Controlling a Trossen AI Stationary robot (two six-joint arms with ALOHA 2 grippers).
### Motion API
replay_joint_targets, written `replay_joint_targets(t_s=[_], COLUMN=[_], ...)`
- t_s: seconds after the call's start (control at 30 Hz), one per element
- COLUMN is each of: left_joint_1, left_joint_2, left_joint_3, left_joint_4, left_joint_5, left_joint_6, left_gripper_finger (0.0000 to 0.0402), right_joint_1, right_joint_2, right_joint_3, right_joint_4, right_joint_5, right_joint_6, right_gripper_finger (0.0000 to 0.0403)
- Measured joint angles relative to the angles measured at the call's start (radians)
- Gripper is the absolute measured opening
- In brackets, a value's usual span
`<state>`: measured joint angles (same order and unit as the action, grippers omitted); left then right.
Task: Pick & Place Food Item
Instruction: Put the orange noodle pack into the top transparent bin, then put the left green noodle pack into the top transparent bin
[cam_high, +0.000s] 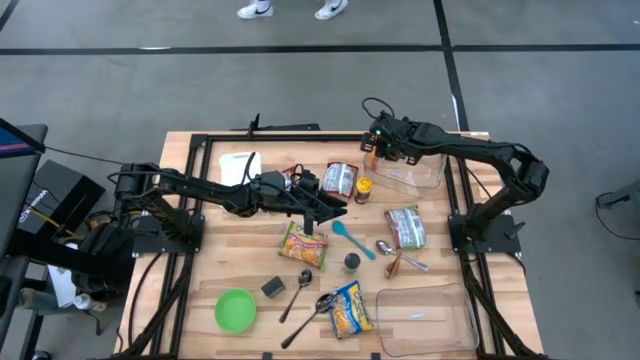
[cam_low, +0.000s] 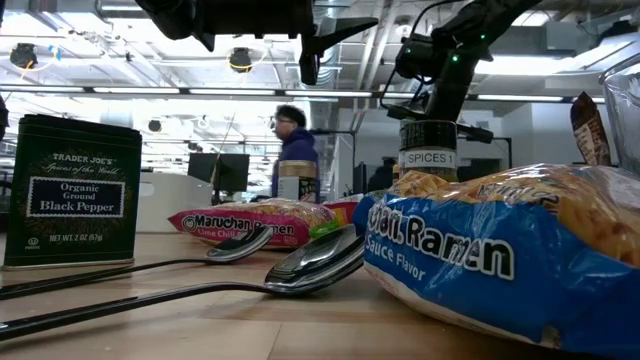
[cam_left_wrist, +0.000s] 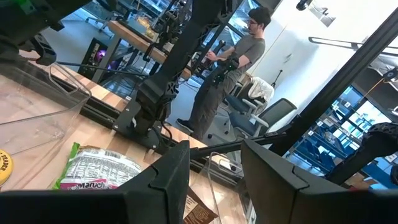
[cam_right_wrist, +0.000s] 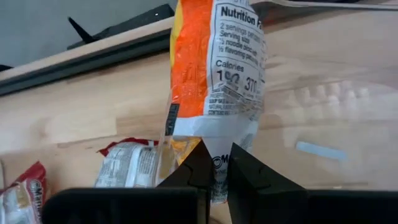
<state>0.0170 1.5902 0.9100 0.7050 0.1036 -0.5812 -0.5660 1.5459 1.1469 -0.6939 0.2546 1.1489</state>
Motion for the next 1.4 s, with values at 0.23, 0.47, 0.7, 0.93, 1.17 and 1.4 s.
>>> replay_joint_targets(t_s=[0.23, 0.47, 0.7, 0.93, 1.17, 1.4], left_joint_1=[0.000, 0.000, 0.000, 0.000, 0.000, 0.002], left_joint_2=[0.000, 0.000, 0.000, 0.000, 0.000, 0.000], left_joint_3=[0.000, 0.000, 0.000, 0.000, 0.000, 0.000], left_joint_4=[-0.002, -0.010, -0.010, -0.010, -0.010, -0.030], left_joint_5=[0.000, -0.001, -0.001, -0.001, -0.001, -0.001], left_joint_6=[0.000, 0.000, 0.000, 0.000, 0.000, 0.000], left_gripper_finger=[0.0140, 0.0140, 0.0140, 0.0140, 0.0140, 0.0140], right_joint_1=[0.005, 0.015, 0.016, 0.023, 0.023, 0.022], right_joint_2=[0.016, 0.014, 0.014, 0.014, 0.013, -0.022], right_joint_3=[0.000, 0.000, 0.000, 0.000, 0.000, 0.011], right_joint_4=[-0.002, 0.022, 0.022, 0.027, 0.029, 0.018], right_joint_5=[-0.027, -0.024, -0.044, -0.048, -0.048, -0.075], right_joint_6=[-0.022, -0.023, -0.023, -0.031, -0.095, -0.164], right_gripper_finger=[0.0021, 0.0021, 0.0043, 0.0076, 0.0103, 0.0107])
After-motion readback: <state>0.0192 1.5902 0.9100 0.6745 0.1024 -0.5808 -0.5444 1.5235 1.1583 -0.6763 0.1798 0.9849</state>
